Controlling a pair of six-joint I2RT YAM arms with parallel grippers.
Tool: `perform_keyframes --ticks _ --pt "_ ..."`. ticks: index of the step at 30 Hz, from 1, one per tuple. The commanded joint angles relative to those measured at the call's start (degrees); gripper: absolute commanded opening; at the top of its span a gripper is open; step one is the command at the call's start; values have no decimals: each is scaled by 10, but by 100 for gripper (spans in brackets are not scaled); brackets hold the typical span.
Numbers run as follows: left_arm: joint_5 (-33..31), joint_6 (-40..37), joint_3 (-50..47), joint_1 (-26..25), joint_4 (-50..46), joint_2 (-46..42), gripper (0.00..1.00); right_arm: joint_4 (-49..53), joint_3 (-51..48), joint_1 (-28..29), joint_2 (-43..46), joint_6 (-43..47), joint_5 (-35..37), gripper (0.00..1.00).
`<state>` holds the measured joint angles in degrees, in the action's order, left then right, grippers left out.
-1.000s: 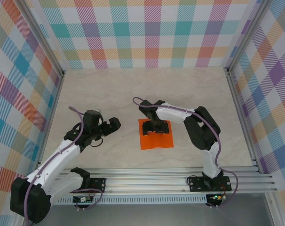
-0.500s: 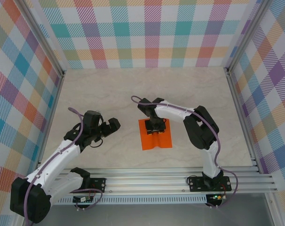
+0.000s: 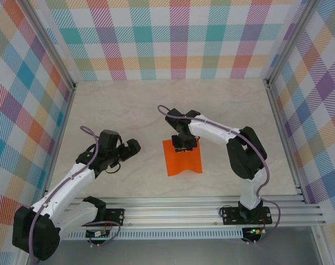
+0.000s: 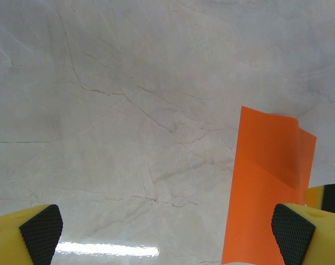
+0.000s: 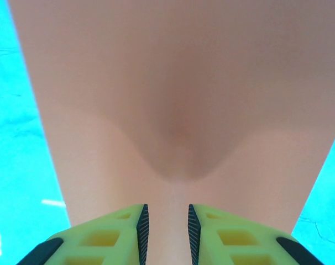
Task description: Fold a paper plane with a square sheet of paper (pick it up from the middle)
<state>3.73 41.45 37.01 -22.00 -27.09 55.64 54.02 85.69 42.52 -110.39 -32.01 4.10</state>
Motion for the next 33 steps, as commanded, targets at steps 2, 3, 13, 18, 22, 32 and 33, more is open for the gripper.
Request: perform_keyframes --ticks 2,3,13,18,22,32,33 --pt "-9 16 7 -6 -5 -5 100 -13 -16 -17 51 18 -45 28" --pt "-6 18 8 -6 -3 -2 100 -7 -14 -18 52 18 -36 32" --pt "8 22 9 -7 9 19 100 25 21 -21 -27 42 4 92" --pt "11 18 13 -7 7 29 100 16 34 -21 -70 49 -22 90" --pt "10 18 10 -7 8 33 100 14 33 -21 -71 49 -27 82" --pt "11 18 8 -7 10 39 100 16 22 -21 -55 43 -23 41" --pt "12 18 8 -7 9 39 100 15 20 -21 -51 45 -24 39"
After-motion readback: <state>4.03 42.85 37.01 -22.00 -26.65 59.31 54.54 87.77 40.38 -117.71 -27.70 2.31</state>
